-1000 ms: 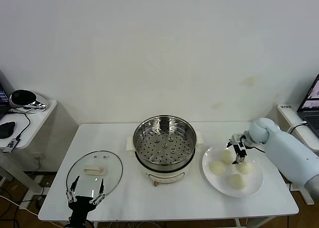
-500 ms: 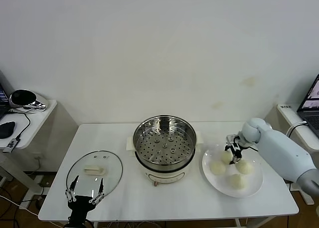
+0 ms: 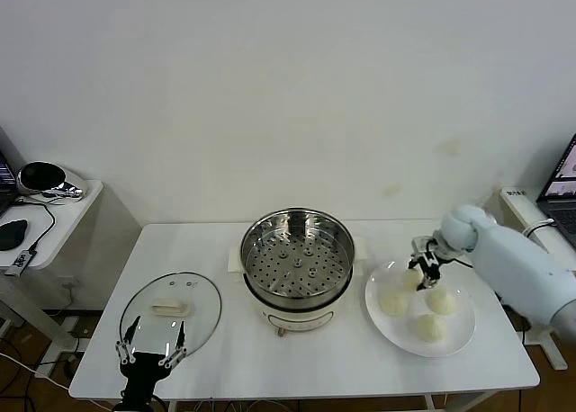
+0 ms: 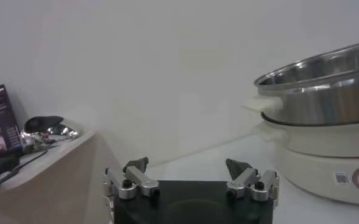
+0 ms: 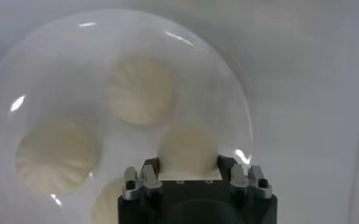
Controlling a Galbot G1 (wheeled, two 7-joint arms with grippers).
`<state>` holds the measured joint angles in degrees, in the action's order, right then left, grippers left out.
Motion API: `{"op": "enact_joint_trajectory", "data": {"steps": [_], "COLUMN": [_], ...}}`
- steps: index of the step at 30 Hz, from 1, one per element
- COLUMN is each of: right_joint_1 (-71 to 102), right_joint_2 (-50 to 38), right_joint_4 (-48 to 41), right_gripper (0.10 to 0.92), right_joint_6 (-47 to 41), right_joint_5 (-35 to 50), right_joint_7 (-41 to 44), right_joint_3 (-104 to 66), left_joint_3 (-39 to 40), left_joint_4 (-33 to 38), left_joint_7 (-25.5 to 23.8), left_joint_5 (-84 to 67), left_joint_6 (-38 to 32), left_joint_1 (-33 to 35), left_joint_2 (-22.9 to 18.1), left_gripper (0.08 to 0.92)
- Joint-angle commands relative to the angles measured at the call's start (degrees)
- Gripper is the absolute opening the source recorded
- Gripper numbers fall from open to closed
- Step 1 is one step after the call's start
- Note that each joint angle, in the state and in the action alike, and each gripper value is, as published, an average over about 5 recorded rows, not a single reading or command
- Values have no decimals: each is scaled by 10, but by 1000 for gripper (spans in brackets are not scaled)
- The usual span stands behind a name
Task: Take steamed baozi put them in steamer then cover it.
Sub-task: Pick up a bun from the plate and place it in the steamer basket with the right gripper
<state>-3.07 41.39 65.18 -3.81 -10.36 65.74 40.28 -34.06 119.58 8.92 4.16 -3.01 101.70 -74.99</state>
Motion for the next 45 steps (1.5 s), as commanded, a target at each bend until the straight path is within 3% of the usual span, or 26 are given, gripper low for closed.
{"op": "enact_joint_trajectory", "data": {"steps": [1, 7, 17, 22, 30, 45], "right_joint_1": [-127, -238, -338, -323, -275, -197], "right_joint_2": [-55, -19, 119, 201, 304, 373], "right_joint_4": [78, 76, 49, 20, -59, -178], "right_gripper": [594, 602, 602, 602, 609, 619], "right_joint_6": [-9, 7, 31, 124, 263, 448], "right_joint_5": [105, 163, 221, 218, 142, -112], "right_joint_7": [1, -1, -27, -40, -44, -112], "right_joint_3": [69, 133, 238, 256, 291, 252], "left_joint_3": [3, 4, 0, -8, -18, -27], "left_joint_4": [0, 0, 12, 10, 21, 29], "left_joint_7": [-1, -1, -2, -2, -4, -3], "left_joint_5": [-4, -12, -16, -22, -25, -25], "left_joint_6": [-1, -1, 0, 0, 5, 7], "left_joint_1": [-4, -7, -12, -15, -17, -13], "left_joint_2": [3, 7, 4, 3, -1, -9], "left_gripper": [823, 823, 823, 823, 823, 823]}}
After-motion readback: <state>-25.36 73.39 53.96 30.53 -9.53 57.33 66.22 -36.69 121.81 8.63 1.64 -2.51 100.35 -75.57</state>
